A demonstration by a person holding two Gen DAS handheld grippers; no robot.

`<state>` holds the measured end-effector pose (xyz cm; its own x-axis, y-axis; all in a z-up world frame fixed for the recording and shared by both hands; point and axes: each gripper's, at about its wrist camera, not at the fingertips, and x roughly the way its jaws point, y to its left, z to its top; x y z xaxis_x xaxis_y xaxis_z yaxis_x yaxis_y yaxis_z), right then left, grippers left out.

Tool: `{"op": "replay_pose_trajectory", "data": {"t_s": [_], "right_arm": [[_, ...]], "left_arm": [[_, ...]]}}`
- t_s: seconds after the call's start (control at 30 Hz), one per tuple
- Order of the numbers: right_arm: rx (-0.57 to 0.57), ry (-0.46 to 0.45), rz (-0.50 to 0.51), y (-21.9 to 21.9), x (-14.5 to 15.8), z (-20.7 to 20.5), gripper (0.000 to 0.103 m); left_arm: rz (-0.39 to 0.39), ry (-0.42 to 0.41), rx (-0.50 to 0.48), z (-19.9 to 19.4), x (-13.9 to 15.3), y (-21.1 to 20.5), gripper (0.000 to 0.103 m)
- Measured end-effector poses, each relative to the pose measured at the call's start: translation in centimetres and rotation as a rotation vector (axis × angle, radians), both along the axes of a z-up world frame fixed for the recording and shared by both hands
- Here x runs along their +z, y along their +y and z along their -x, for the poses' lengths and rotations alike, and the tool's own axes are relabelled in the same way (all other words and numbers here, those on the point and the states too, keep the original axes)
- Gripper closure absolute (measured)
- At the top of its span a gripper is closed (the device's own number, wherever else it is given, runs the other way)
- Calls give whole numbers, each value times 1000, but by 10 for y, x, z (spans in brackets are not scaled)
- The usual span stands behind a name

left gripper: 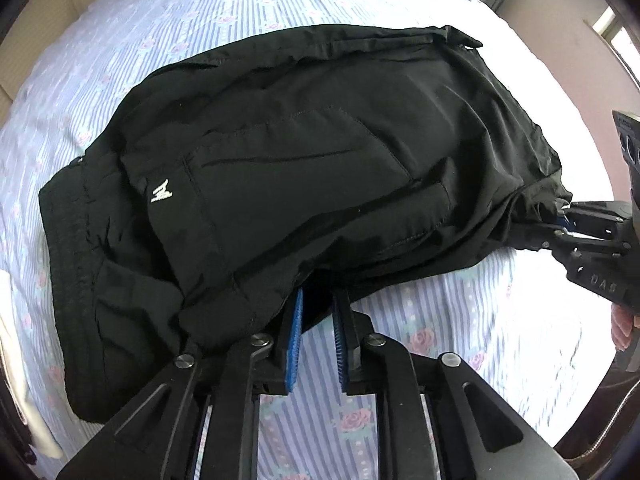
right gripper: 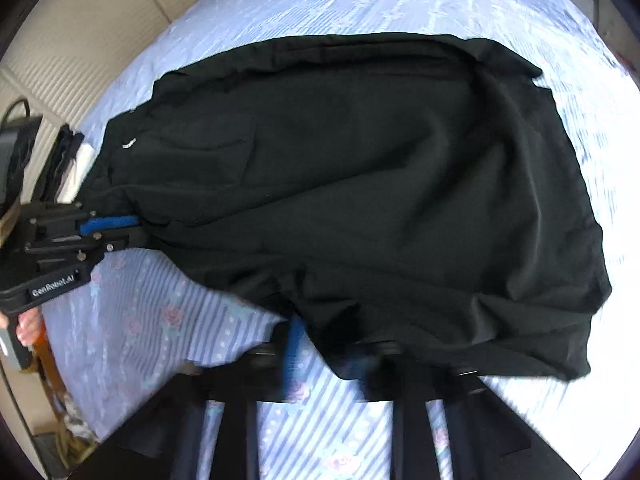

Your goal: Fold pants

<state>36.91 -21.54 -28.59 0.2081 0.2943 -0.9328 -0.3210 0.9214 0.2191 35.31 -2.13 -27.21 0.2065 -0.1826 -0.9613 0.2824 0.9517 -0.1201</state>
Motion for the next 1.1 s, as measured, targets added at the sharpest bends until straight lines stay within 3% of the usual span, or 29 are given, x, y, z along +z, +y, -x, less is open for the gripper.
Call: {"op": "replay_pose_trajectory", "data": {"t_s": [0.23,0.47,0.67,0.83,0.9,0.93,0.97,1.0,1.1], "right_arm": [[-65,26,-34,-19,17,38,97],[-131,100,33,-23,-4,62,97],[-182,118,92,-15,-5,63,97],[-236,122,172,-7,-1,61,96],[-303,149,195,-4,1,54,93],[-345,184,219,-2,0,50,86],[-378,211,245,1,0,47,71],[-411,245,279,2,1,47,66],[-499,272,267,11,26,55,60]], "left_arm": [[40,35,12,28,3,-2,78],[19,48,20,74,11,2,60],[0,-2,113,91,36,33,47],[-23,-139,273,75,70,92,36],[-22,-189,339,60,78,121,32],[-18,-198,355,49,78,127,32],[-18,-202,364,40,78,136,32],[-16,-208,361,32,77,144,32],[22,-210,343,5,74,153,31]]}}
